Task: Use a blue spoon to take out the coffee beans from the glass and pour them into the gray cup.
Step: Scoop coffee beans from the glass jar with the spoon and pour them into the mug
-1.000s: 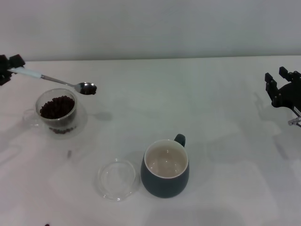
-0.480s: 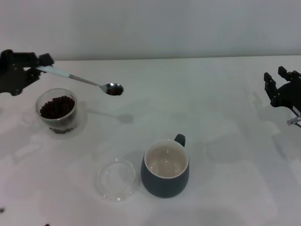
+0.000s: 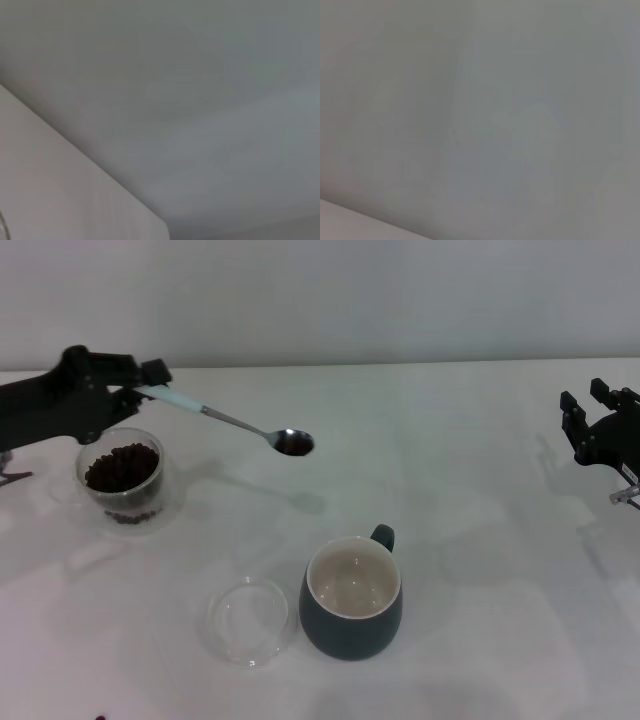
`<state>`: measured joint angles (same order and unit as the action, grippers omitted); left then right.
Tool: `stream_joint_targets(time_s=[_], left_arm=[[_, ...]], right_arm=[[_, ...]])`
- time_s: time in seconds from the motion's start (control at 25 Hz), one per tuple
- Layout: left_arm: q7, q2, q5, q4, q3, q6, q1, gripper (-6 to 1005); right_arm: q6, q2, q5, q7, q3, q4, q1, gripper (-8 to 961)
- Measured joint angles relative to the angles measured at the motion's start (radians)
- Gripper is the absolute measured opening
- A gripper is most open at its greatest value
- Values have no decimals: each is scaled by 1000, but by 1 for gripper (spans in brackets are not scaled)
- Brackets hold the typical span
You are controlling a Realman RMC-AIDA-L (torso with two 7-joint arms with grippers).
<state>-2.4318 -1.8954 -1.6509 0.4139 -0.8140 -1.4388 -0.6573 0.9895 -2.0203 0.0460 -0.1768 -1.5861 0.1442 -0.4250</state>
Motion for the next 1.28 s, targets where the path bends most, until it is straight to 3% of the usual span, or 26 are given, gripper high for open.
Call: stream_joint_targets(time_s=[0.88,1.28], left_arm=[[-38,-46,-90,6,-65,14,-108,135],[-38,-50,-139,11,-97,35,-153,136]], right_arm=[[1,0,4,2,0,0,2,387],[1,1,2,2,2,0,0,387]])
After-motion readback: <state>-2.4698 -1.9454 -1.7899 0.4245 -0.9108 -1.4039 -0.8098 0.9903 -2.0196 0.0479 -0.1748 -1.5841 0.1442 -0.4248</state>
